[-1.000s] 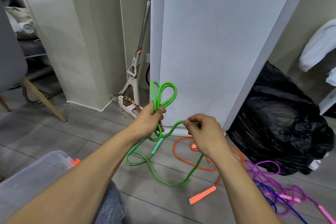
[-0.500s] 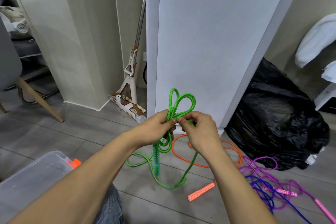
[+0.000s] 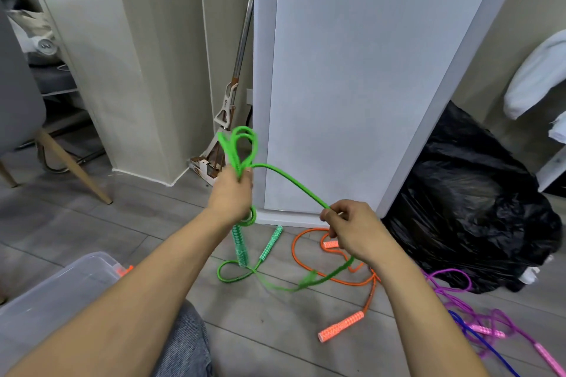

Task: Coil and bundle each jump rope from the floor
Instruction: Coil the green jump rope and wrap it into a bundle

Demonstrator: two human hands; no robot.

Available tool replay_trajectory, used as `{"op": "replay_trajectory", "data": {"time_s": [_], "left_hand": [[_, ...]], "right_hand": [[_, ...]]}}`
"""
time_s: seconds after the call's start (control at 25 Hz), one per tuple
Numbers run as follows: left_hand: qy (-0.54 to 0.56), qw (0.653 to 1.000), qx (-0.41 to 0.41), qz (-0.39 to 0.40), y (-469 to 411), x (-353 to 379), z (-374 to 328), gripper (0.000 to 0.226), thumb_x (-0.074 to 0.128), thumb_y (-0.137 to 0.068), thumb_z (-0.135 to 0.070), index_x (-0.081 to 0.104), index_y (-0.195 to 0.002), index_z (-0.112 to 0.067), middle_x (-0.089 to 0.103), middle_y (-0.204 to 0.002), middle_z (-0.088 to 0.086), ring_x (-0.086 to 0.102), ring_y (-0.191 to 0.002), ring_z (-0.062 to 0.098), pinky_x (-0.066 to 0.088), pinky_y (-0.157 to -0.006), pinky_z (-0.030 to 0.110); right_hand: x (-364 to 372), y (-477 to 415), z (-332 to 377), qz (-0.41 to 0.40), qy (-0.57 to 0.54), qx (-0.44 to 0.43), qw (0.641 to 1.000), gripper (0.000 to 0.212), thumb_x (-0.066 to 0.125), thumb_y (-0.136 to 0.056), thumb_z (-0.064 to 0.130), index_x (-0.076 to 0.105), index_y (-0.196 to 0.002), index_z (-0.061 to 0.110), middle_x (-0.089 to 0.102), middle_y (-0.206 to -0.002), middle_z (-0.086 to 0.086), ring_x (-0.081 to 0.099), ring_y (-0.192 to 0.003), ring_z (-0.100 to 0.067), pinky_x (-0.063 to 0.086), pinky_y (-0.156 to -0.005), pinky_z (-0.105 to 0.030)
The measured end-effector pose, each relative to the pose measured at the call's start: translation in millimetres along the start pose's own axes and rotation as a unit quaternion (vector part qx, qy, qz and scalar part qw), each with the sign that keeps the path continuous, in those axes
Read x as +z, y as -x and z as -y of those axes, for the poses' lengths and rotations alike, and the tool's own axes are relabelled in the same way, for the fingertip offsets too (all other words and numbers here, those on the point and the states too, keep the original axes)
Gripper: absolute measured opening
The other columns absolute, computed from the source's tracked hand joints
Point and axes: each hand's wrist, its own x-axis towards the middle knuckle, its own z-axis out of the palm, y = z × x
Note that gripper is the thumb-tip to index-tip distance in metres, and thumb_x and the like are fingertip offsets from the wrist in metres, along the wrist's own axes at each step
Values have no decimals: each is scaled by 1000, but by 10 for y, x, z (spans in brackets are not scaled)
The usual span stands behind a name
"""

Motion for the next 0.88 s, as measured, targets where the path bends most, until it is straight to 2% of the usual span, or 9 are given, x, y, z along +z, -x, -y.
{"op": "replay_trajectory", "data": {"time_s": [0.12,0.2,0.28,0.36,0.52,0.6,0.68,0.76,0.88], "left_hand": [[140,977,-112,-118,-92,-66,50,26,46,-103,-18,57,-83,-7,62,-81,12,64,-75,33,41,-61,28],[216,958,-144,-120,-81,-68,38,25,46,-103,-14,53,-79,-10,56,-71,7,68,-67,23,43,-55,23],[326,931,-158,-51,-2,-22,-52,27,43,-104,-10,49,-78,-11,48,-64,4,55,-46,12,41,-44,18],[390,905,-167,37,90,59,-135,27,42,-105,-10,49,-79,-10,49,-64,5,51,-45,13,44,-47,22],[334,917,-136,174,344,210,-248,12,44,-105,-14,50,-96,-9,66,-70,5,63,-51,15,50,-52,27],[321,916,-124,207,435,261,-272,14,44,-105,-14,55,-99,-8,71,-77,7,67,-61,21,55,-61,33],[349,901,-124,225,491,293,-294,19,43,-105,-10,60,-108,-1,71,-91,16,70,-71,26,59,-67,38],[396,878,-148,225,516,292,-330,25,43,-104,-6,59,-116,7,67,-98,24,71,-73,26,61,-63,36],[446,840,-204,233,517,251,-367,28,44,-103,-7,57,-119,11,64,-103,31,71,-77,30,60,-66,37]], "right_hand": [[-64,-7,-29,-47,-6,29,998,12,63,-93,26,60,-92,15,71,-70,-1,58,-59,-13,41,-52,-22],[-102,12,27,-113,-31,20,993,5,63,-91,18,62,-91,13,72,-74,-1,62,-65,-16,38,-43,-14],[-82,39,93,-174,-104,-10,979,2,63,-91,13,64,-89,13,73,-73,1,64,-62,-16,40,-41,-14],[3,61,157,-186,-190,-36,963,6,64,-93,13,64,-87,14,74,-71,0,56,-49,-14,42,-45,-23],[245,114,285,-162,-232,-74,956,6,67,-93,14,64,-88,14,74,-74,-3,52,-43,-3,40,-49,-21],[329,133,334,-160,-245,-91,952,9,68,-92,10,65,-85,15,74,-77,-5,62,-52,-2,45,-53,-18],[388,145,344,-149,-259,-108,948,13,70,-90,7,68,-82,17,73,-78,-4,72,-69,-11,55,-61,-23],[422,129,321,-150,-228,-117,955,15,73,-88,11,71,-80,24,74,-77,3,72,-75,-15,59,-70,-34],[402,96,286,-155,-207,-122,958,10,76,-85,16,75,-80,24,74,-77,7,70,-74,-13,58,-73,-36]]}}
